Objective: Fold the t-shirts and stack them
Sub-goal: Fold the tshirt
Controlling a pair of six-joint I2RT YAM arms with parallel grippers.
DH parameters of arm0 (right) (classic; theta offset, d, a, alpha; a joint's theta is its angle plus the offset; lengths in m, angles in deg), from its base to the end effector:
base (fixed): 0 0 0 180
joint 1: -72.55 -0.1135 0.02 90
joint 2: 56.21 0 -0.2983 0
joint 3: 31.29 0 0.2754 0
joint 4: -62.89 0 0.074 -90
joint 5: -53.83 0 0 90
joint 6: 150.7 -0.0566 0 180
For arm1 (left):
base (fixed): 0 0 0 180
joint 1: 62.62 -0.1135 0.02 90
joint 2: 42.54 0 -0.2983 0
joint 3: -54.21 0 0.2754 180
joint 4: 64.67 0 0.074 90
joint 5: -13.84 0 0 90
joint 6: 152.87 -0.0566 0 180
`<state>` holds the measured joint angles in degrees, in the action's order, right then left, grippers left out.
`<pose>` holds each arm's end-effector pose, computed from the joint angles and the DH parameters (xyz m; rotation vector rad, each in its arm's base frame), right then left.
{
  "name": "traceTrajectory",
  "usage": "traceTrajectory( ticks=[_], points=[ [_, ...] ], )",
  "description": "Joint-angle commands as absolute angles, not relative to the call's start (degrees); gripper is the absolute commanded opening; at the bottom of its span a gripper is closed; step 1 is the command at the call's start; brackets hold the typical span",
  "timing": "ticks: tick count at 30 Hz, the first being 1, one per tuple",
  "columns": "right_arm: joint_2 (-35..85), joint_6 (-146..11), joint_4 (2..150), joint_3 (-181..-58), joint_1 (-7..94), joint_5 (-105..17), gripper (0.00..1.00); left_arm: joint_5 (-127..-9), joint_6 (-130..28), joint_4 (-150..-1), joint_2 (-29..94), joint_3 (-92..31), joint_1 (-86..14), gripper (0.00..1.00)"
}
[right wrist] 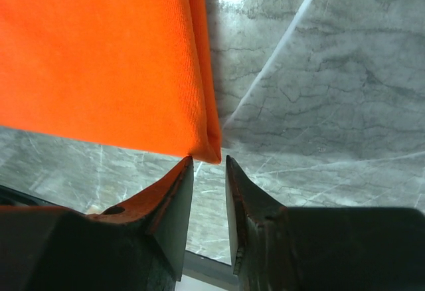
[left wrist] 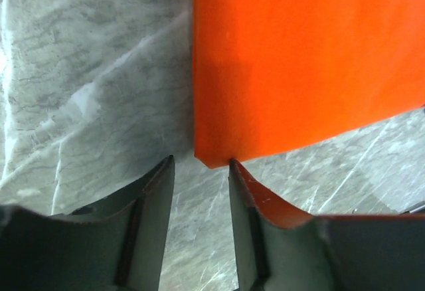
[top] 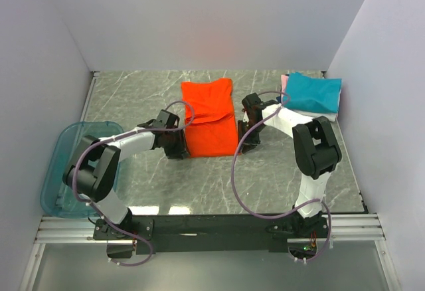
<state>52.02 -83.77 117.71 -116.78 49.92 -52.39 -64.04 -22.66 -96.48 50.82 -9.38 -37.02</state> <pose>0.3585 0.1666 0.1650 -0.0352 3.0076 0.5222 0.2998 -0.1568 0.1608 -0.2784 2.7575 -0.6281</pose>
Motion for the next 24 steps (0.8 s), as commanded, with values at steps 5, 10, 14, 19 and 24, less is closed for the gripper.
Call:
traceTrajectory(
  ticks=[5, 10, 14, 19, 24],
  points=[
    [53.48, -83.12, 116.26, -116.82, 49.53, -54.09, 0.31, -64.82, -21.47, -94.66, 52.9, -8.82, -36.78, 0.4],
    [54.36, -82.77, 116.26, -116.56, 49.18, -54.45, 0.27, -65.44, -21.47, -93.78, 53.96, -9.44, -36.7, 0.37],
    [55.15, -82.5, 116.08, -115.95, 49.26, -55.06, 0.17, -65.0, -21.91, -93.25, 55.63, -9.7, -36.7, 0.29],
    [54.98, -82.33, 116.26, -115.33, 49.09, -55.85, 0.0, -64.38, -22.44, -92.98, 56.6, -9.44, -36.61, 0.07],
    [53.31, -82.06, 117.66, -113.31, 48.3, -56.2, 0.0, -64.21, -23.49, -95.0, 55.11, -8.21, -36.35, 0.0]
  ],
)
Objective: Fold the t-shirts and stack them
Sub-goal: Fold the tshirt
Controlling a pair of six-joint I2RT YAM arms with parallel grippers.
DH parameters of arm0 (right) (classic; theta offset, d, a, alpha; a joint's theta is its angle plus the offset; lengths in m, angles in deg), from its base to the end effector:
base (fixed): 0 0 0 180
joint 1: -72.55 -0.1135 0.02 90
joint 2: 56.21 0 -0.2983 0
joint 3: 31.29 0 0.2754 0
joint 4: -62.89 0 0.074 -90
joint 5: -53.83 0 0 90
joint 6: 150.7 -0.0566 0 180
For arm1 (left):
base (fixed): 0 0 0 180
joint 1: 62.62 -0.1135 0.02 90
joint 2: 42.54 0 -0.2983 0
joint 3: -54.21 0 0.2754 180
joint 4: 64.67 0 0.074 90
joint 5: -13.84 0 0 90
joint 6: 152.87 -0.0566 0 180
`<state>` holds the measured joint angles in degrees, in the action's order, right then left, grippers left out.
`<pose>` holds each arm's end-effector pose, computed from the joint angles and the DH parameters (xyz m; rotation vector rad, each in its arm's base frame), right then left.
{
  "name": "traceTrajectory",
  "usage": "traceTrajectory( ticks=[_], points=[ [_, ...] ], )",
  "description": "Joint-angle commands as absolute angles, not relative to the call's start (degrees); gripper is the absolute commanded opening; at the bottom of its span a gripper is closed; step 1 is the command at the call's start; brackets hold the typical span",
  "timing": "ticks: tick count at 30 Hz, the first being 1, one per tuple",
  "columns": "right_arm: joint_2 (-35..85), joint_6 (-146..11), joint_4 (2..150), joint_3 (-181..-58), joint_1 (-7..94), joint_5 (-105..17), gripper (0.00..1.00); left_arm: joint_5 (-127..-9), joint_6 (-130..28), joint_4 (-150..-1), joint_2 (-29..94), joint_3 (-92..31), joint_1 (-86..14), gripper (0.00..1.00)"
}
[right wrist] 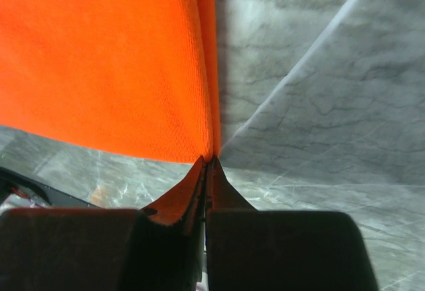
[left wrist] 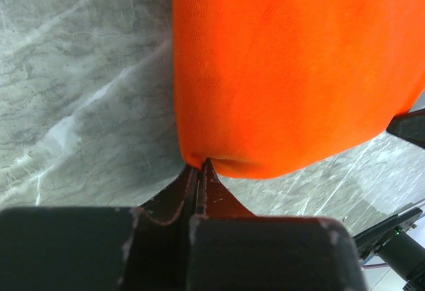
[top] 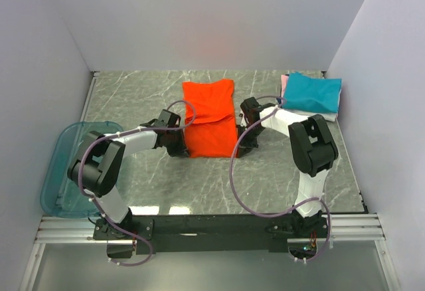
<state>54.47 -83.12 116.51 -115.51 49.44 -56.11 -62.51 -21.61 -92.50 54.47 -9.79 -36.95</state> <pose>0.3546 0.1723 0.1446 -0.0651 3.0593 0.5987 0.3099 -0.1637 0.1469 -0.2901 2.7544 -0.6735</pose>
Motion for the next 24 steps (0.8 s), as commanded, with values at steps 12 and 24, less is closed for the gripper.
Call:
traceTrajectory(
  ticks=[12, 24],
  points=[
    [40.31, -82.67, 122.58, -98.99, 44.08, -55.33, 0.0, -62.01, -21.91, -103.26, 43.07, -1.01, -32.04, 0.0],
    [25.36, -90.14, 125.31, -88.0, 37.84, -56.82, 0.0, -54.89, -14.09, -106.34, 31.73, 5.23, -20.18, 0.0]
  ],
)
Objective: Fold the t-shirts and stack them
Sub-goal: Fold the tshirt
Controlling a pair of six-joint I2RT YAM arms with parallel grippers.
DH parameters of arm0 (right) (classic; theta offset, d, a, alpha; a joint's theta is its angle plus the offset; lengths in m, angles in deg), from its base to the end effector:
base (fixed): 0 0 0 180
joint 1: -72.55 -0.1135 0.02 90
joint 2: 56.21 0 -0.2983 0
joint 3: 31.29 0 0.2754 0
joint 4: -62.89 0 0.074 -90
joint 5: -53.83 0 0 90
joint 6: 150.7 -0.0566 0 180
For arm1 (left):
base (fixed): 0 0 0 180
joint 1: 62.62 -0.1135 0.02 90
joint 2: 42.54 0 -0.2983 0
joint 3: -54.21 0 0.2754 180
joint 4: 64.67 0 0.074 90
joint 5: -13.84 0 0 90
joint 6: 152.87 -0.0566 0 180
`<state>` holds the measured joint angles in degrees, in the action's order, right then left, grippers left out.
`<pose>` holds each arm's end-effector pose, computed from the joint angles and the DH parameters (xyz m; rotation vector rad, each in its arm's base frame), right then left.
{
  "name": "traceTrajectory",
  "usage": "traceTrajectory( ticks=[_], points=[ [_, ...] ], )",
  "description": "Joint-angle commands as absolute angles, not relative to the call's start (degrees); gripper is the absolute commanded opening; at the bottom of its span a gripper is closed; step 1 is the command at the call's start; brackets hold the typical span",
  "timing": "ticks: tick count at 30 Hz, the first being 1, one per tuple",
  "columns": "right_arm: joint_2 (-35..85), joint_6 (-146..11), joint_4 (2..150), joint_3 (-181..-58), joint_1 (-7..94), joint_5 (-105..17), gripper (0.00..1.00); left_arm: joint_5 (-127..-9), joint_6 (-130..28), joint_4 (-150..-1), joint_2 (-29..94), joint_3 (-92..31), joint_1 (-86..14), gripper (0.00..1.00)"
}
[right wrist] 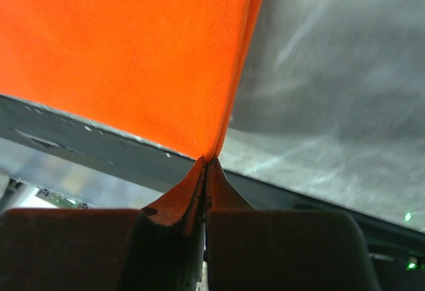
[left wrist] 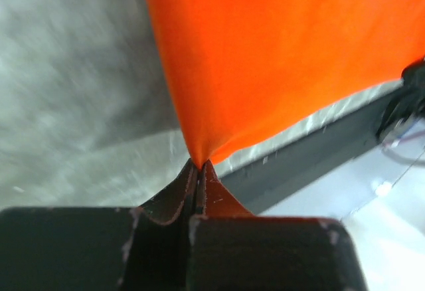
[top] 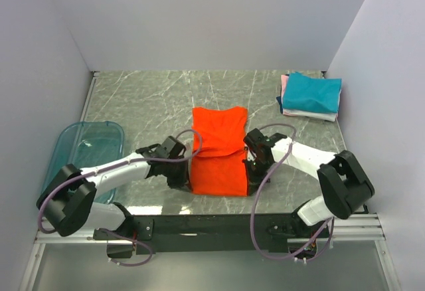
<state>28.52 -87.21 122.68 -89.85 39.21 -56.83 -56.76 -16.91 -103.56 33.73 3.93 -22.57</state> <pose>0.1968 0.1534 0.1624 0.1965 -2.9708 -0.5227 0.1799 -0.1758 0.1673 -0.0397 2.9415 -0.8142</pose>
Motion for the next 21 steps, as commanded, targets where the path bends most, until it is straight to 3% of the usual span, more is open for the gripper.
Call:
traceTrajectory(
  ticks=[1, 3, 5, 6, 8, 9, 15, 21],
  points=[
    [24.4, -91.1, 125.31, -86.86, 37.66, -56.73, 0.0, -54.98, -13.74, -106.43, 31.03, 5.67, -19.48, 0.0],
    [23.78, -91.55, 125.22, -86.06, 37.31, -56.38, 0.0, -54.28, -12.6, -106.35, 30.41, 7.25, -17.98, 0.02],
    [23.6, -92.08, 125.92, -85.8, 37.13, -55.95, 0.03, -53.93, -11.72, -106.52, 29.62, 8.05, -17.1, 0.14],
    [23.16, -92.17, 126.53, -86.15, 37.13, -54.98, 0.17, -54.27, -11.71, -107.3, 29.36, 7.88, -16.84, 0.34],
    [22.63, -91.99, 128.81, -88.16, 37.05, -53.66, 0.35, -55.67, -12.15, -108.89, 28.39, 6.13, -16.4, 0.46],
    [22.2, -91.73, 129.78, -89.21, 37.05, -53.13, 0.37, -56.29, -12.41, -109.85, 28.04, 5.25, -16.39, 0.52],
    [22.36, -90.15, 135.59, -102.04, 37.05, -50.4, 0.39, -64.37, -15.23, -114.79, 25.49, -3.28, -16.39, 0.56],
    [31.04, -89.36, 127.96, -108.2, 36.61, -55.85, 0.38, -63.77, -21.28, -107.06, 28.82, -4.96, -16.39, 0.59]
  ],
)
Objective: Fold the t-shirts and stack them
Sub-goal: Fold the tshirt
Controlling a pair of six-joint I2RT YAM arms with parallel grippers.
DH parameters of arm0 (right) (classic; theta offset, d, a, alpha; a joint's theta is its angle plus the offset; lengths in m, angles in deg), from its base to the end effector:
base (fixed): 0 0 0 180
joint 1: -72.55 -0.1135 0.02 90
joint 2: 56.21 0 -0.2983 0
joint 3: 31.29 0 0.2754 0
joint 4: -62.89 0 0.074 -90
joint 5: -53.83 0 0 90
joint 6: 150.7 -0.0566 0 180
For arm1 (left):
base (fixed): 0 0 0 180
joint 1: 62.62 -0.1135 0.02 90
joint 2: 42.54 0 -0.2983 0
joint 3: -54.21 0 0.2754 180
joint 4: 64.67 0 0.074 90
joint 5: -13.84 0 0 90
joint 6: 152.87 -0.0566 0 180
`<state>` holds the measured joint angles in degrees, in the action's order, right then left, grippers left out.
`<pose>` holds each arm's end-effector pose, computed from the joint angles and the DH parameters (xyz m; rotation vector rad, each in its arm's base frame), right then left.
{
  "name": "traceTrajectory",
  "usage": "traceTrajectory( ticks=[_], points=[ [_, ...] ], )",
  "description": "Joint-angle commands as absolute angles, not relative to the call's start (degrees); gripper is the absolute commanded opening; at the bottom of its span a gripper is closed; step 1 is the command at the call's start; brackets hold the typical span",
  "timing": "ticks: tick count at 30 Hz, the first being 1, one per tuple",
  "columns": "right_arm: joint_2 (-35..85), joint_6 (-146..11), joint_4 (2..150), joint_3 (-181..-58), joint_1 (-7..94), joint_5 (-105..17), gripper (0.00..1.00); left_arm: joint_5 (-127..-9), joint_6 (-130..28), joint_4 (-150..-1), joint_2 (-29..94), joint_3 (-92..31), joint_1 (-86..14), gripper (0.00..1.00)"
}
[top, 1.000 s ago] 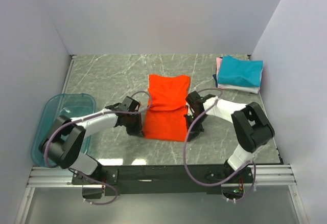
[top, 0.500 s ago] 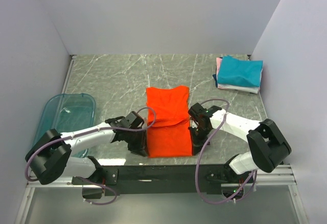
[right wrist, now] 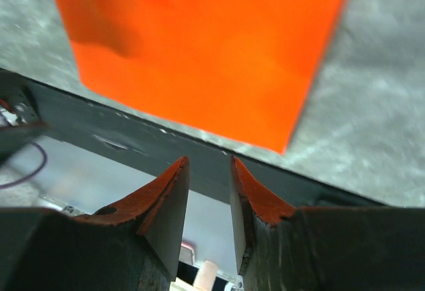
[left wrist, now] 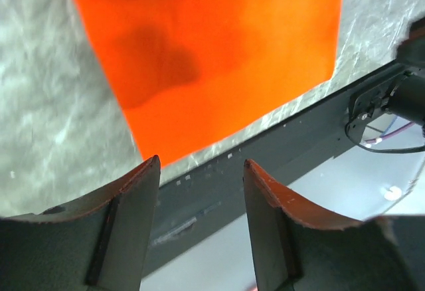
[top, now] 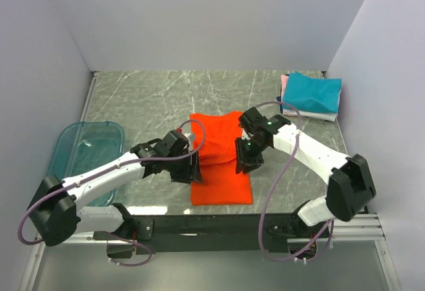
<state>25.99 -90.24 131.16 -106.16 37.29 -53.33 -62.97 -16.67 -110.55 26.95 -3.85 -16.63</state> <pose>0.2227 0.1779 0.2498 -0.2091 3.0265 0.5917 0.1680 -0.1925 0.2297 0.0896 2.7945 -0.8145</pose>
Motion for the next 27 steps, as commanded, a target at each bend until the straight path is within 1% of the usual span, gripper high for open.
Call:
traceTrajectory(
  ticks=[1, 5, 9, 19, 27],
  points=[
    [32.46, -89.27, 126.99, -109.51, 36.17, -56.46, 0.38, -62.98, -22.77, -106.35, 30.92, -4.96, -16.39, 0.58],
    [39.49, -89.0, 121.72, -112.77, 34.15, -59.36, 0.37, -57.37, -25.6, -101.61, 33.48, -2.6, -16.31, 0.58],
    [46.43, -89.53, 119.86, -115.41, 32.22, -59.72, 0.36, -55.07, -27.0, -98.35, 32.96, 0.22, -16.22, 0.59],
    [53.83, -92.08, 116.7, -119.45, 31.6, -56.47, 0.36, -53.49, -25.96, -94.66, 31.91, 7.51, -16.04, 0.6],
    [58.3, -92.35, 118.54, -125.78, 31.86, -49.8, 0.35, -52.96, -26.92, -94.83, 34.45, 8.05, -16.04, 0.6]
  ],
)
